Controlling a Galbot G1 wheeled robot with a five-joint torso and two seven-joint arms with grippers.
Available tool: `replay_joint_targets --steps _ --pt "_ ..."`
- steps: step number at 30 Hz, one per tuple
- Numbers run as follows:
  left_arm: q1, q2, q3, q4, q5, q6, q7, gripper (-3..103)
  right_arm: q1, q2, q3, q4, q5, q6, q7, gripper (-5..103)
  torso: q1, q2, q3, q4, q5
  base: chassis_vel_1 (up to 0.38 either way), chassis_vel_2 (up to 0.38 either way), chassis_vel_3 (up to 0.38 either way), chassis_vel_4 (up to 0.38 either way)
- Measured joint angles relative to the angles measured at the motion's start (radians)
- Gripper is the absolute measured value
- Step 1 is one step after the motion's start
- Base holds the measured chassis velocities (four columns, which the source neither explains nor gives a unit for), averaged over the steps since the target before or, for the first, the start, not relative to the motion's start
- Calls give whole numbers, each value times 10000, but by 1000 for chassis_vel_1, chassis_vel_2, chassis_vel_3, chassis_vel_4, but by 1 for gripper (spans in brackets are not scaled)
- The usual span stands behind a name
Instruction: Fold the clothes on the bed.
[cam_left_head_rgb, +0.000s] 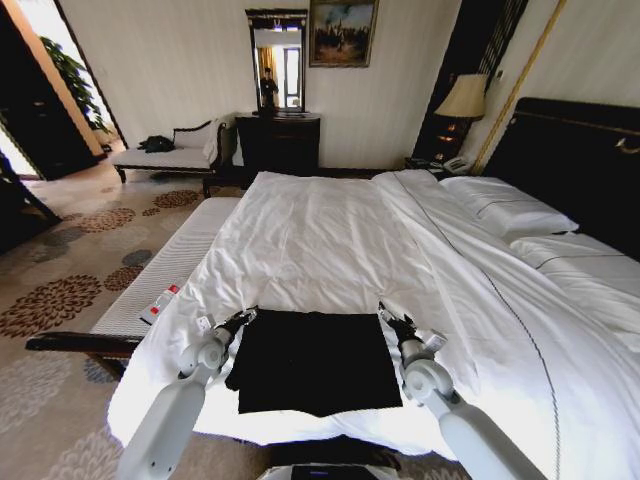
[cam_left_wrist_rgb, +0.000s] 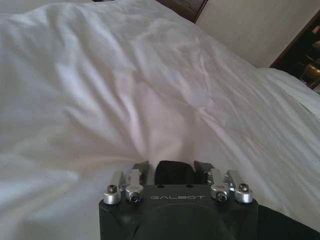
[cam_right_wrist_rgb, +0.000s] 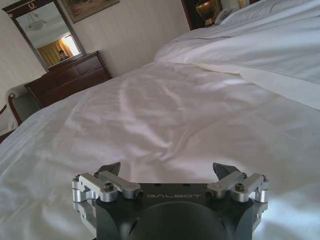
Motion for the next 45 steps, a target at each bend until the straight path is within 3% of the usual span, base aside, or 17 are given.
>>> replay_joint_targets --steps 2,6,7,9,12,14,23,28,31,41,44,45 --pt "-22 -21 29 32 11 6 3 51 14 -13 8 -41 14 -9 0 100 -1 0 0 0 1 0 0 0 0" --pt "-164 -139 105 252 44 24 6 28 51 -35 20 -137 58 -32 1 100 0 0 0 0 0 0 0 0 0" --pt "-164 -139 105 252 44 24 6 28 51 -35 20 -137 58 -32 1 100 0 0 0 0 0 0 0 0 0" --pt "-231 -167 113 352 42 23 7 18 72 -48 23 -175 59 -42 4 100 0 0 0 -2 -1 0 0 0 0" --pt "-250 -166 97 364 19 22 8 12 81 -54 24 -223 59 -46 6 100 0 0 0 -2 -1 0 0 0 0" --pt "-266 -144 29 361 -25 23 8 3 109 -56 0 -370 38 -90 6 100 0 0 0 -2 -3 0 0 0 0" --pt "-209 124 -317 -49 -403 59 -35 2 381 -34 -146 -957 362 -331 -554 100 0 0 1 0 -3 0 0 0 0" --pt "-166 232 -456 -156 -505 62 -54 2 474 31 -267 -1371 677 -100 -1483 100 0 0 0 -1 -1 0 0 0 0" --pt "-105 251 -565 -205 -509 58 -60 2 285 170 -274 -1528 1519 560 -2947 100 0 0 0 -1 -2 0 0 0 0" --pt "-26 247 -560 -253 -428 24 -63 2 152 330 -540 -2124 1738 1291 -4455 103 0 0 0 -1 -1 0 0 0 0" --pt "23 242 -549 -285 -388 18 -67 2 212 510 -758 -2422 1719 1382 -4900 89 0 0 0 -1 -1 0 0 0 0" --pt "23 242 -549 -285 -388 18 -67 2 212 510 -758 -2422 1719 1382 -4900 89 0 0 0 -1 -1 0 0 0 0"
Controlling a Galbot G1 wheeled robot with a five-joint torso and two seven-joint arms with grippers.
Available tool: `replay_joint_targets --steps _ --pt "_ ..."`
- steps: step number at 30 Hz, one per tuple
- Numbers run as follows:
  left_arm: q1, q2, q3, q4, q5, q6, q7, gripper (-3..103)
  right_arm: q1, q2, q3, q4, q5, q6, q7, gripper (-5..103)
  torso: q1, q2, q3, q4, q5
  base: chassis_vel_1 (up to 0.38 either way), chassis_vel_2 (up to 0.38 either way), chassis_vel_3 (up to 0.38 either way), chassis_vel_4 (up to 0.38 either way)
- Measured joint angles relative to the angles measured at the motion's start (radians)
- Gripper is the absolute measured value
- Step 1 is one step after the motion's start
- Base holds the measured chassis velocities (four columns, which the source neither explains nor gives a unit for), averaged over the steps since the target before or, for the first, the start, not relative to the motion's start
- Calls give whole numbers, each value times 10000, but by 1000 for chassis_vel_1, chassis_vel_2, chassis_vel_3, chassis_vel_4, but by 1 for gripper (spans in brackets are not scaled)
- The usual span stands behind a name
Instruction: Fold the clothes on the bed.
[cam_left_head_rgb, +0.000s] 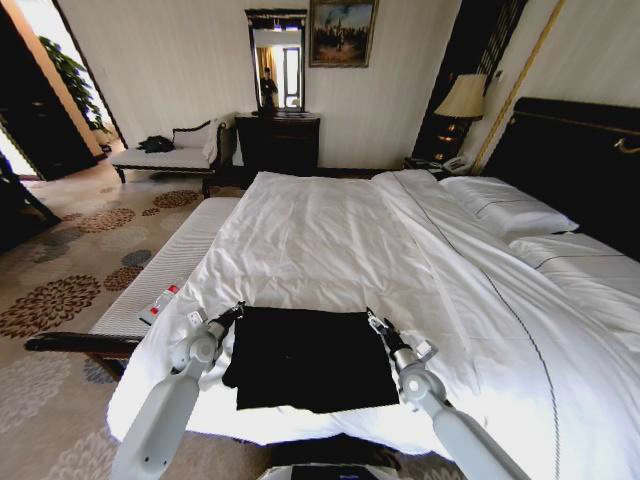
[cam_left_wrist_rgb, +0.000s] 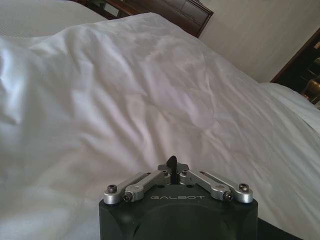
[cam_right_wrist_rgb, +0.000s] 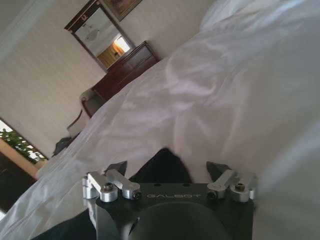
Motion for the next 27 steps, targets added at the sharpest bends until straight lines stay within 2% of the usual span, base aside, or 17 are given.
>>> replay_joint_targets --steps 3,6,9,10,12,15,18,21,23,26,27 --pt "22 29 -4 -20 7 -1 -1 2 113 159 -172 -93 66 19 -217 73 0 0 0 1 -1 0 0 0 0" --pt "24 53 -11 -27 6 -1 0 2 154 186 -239 -101 100 21 -287 67 0 0 0 0 -1 0 0 0 0" --pt "41 72 -23 -40 7 -6 3 2 226 190 -276 -180 105 23 -300 51 0 0 0 0 -1 0 0 0 0" --pt "41 72 -23 -40 7 -6 3 2 226 190 -276 -180 105 23 -300 51 0 0 0 0 -1 0 0 0 0" --pt "47 70 -29 -46 12 -10 9 2 260 189 -275 -223 136 48 -300 40 1 0 0 0 -1 0 0 0 0" --pt "48 57 -29 -47 23 -14 11 2 274 186 -258 -234 187 100 -335 35 0 0 0 0 -1 0 0 0 0" --pt "44 37 -27 -59 40 -18 15 2 281 177 -220 -236 243 171 -440 19 0 0 1 0 -1 0 0 0 0" --pt "36 35 -24 -77 41 -21 18 2 281 173 -206 -237 251 213 -498 13 0 0 0 0 0 0 0 0 0" --pt "40 41 -28 -140 41 -25 37 2 272 177 -176 -221 245 328 -631 3 0 0 1 1 -1 0 0 0 0" --pt "78 54 -70 -269 26 -38 59 2 250 203 -110 -150 180 505 -766 2 1 0 1 0 0 0 0 0 0" --pt "151 58 -147 -507 -95 -40 49 2 226 245 -1 -27 58 760 -978 1 0 -1 1 0 0 0 0 0 0"
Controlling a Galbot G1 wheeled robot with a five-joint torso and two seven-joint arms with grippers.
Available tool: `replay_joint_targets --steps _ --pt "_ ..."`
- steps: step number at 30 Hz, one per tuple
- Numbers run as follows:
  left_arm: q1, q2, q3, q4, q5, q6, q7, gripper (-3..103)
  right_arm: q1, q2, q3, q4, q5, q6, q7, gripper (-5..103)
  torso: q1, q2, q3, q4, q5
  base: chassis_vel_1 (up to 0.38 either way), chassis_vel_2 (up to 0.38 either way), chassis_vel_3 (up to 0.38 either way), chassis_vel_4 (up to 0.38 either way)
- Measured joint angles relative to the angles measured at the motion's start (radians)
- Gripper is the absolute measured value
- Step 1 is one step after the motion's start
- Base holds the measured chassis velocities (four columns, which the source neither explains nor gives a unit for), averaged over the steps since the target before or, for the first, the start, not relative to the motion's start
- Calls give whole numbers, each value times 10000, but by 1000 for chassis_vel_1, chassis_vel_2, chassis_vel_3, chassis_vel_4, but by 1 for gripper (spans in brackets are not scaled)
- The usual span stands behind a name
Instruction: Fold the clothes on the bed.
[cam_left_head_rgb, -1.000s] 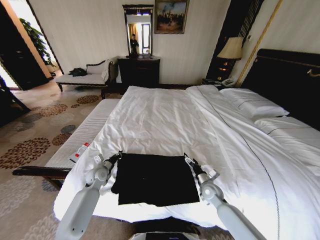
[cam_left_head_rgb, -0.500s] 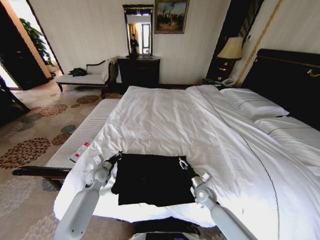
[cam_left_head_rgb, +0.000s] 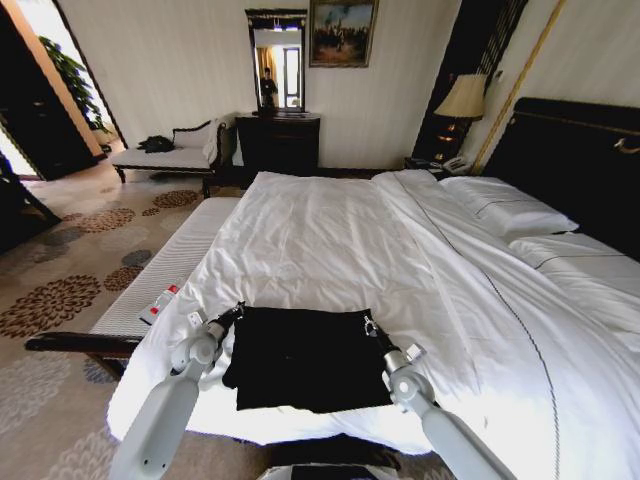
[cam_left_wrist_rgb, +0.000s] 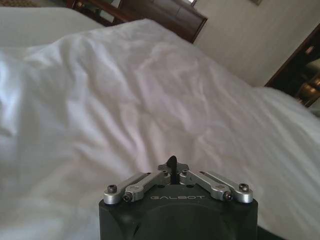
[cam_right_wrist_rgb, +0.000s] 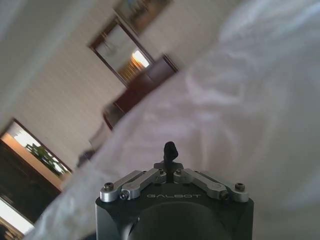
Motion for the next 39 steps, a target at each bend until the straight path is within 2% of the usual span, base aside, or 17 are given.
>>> replay_joint_targets --steps 2,6,7,10,12,14,16,21,28,30,32,33,36,38,39 --pt "90 -3 -101 -364 -230 11 -30 2 -44 32 146 205 -68 247 -222 1 0 0 0 2 0 0 0 0 0" --pt "655 -66 -702 -2156 -1121 108 -135 2 -572 -8 832 1712 288 1033 -949 1 1 1 -1 1 0 0 0 0 0" --pt "655 -66 -702 -2156 -1121 108 -135 2 -572 -8 832 1712 288 1033 -949 1 1 1 -1 1 0 0 0 0 0" --pt "1206 -109 -1317 -3340 -1789 149 -172 2 -1111 -47 1392 2724 360 1380 -1404 1 -2 1 -2 0 0 0 0 0 0" --pt "1348 -117 -1475 -3607 -1949 153 -172 2 -1224 -42 1535 2925 369 1413 -1453 1 -1 1 -2 0 -1 0 0 0 0" --pt "1766 -124 -2026 -4352 -2446 165 -171 2 -1523 13 1891 3466 374 1494 -1597 1 -1 1 -2 0 0 0 0 0 0" --pt "2203 -95 -2586 -5094 -2900 173 -148 2 -1813 129 2273 4108 374 1540 -1649 1 -1 1 -2 1 -1 0 0 0 0" --pt "2866 29 -3471 -6107 -3476 173 -128 2 -2298 383 2825 5153 299 1588 -1629 1 -2 1 -3 1 -2 0 0 0 0" --pt "3456 189 -4034 -6953 -3698 173 -231 2 -2980 399 3160 6260 -541 1638 -1062 1 -1 1 -2 -1 0 0 0 0 0" --pt "3699 353 -4216 -7281 -3732 201 -406 2 -3238 257 3212 6827 -975 1472 -277 1 -1 1 -2 -1 0 0 0 0 0" --pt "3888 616 -4508 -7643 -3998 291 -690 2 -3368 -8 3310 7554 -1267 863 1084 1 -2 1 -2 -1 -2 0 0 0 0" --pt "3888 616 -4508 -7643 -3998 291 -690 2 -3368 -8 3310 7554 -1267 863 1084 1 -2 1 -2 -1 -2 0 0 0 0" --pt "3938 987 -4804 -7924 -4436 472 -1081 2 -3083 -478 3389 8631 -1262 -631 3615 1 -2 3 -3 0 -2 0 0 0 0" --pt "3597 1268 -4533 -7559 -4489 547 -1212 2 -2515 -805 3168 8821 -965 -2143 5439 1 -3 3 -3 4 1 0 0 0 0" --pt "3597 1268 -4533 -7559 -4489 547 -1212 2 -2515 -805 3168 8821 -965 -2143 5439 1 -3 3 -3 4 1 0 0 0 0"
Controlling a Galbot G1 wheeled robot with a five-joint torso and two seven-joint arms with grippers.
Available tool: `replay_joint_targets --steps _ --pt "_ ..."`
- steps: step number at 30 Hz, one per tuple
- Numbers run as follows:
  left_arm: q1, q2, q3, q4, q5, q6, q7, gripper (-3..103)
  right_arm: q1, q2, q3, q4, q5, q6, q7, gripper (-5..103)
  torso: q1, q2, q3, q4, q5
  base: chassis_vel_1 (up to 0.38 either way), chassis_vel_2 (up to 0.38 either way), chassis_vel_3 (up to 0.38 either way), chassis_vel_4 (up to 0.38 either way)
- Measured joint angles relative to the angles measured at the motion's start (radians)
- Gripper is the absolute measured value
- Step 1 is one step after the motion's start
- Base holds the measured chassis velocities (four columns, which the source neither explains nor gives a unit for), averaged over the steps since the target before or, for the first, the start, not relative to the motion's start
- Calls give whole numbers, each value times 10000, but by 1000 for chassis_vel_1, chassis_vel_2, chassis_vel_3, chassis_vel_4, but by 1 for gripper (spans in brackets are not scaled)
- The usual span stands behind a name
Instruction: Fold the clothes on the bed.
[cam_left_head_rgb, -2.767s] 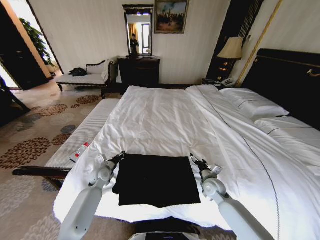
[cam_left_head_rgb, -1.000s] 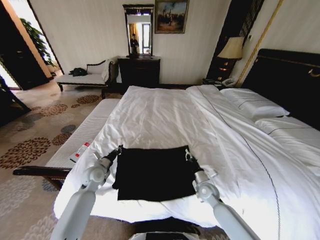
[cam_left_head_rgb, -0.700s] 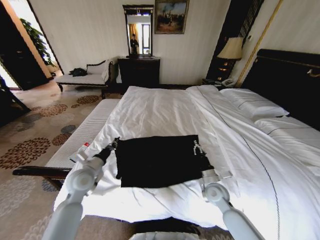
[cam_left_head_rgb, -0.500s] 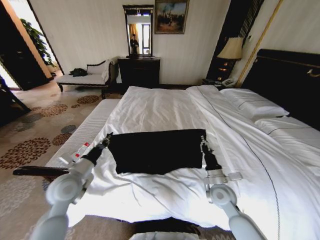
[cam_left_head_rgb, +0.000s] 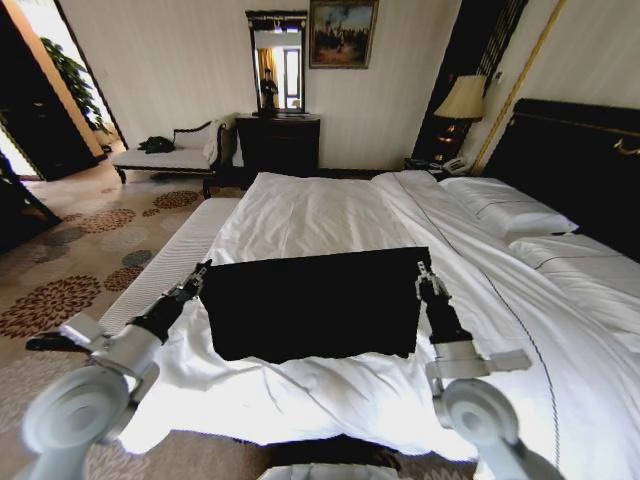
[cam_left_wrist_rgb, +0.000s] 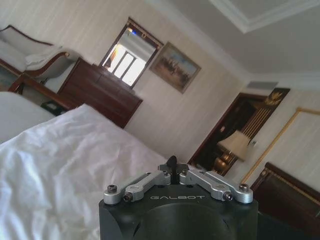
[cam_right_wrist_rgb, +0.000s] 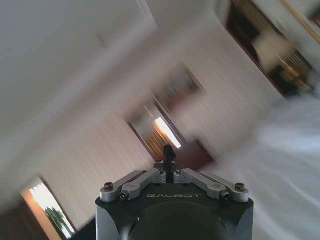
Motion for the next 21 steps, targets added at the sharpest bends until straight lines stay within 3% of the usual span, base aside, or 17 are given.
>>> replay_joint_targets --steps 2,3,5,6,8,9,12,21 --pt "-599 246 618 824 185 36 -28 2 626 -183 -467 -693 72 -941 844 1 0 0 1 -6 -4 0 0 0 0" --pt "-1187 406 1258 1801 496 42 -36 2 1239 -240 -1026 -1503 59 -1266 1054 1 1 -1 2 -8 1 0 0 0 0" --pt "-2246 496 2522 3384 1105 42 -38 2 2514 -217 -2021 -3052 170 -1407 1060 1 4 -3 5 -1 -6 0 0 0 0" --pt "-2246 496 2522 3384 1105 42 -38 2 2514 -217 -2021 -3052 170 -1407 1060 1 4 -3 5 -1 -6 0 0 0 0" --pt "-3625 389 3817 5217 1935 -115 82 2 4031 60 -3065 -5210 219 -1176 720 1 10 -5 7 -3 2 0 0 0 0" --pt "-3625 389 3817 5217 1935 -115 82 2 4031 60 -3065 -5210 219 -1176 720 1 10 -5 7 -3 2 0 0 0 0" --pt "-5262 -42 4874 7523 2665 -430 368 2 5672 670 -3945 -7908 -84 -369 -142 1 12 -7 8 -8 -2 0 0 0 0" --pt "-6389 -671 5394 9365 3252 -1122 1491 2 7189 1376 -4302 -10725 -370 763 -1613 1 7 -6 5 -2 -1 0 0 0 0"
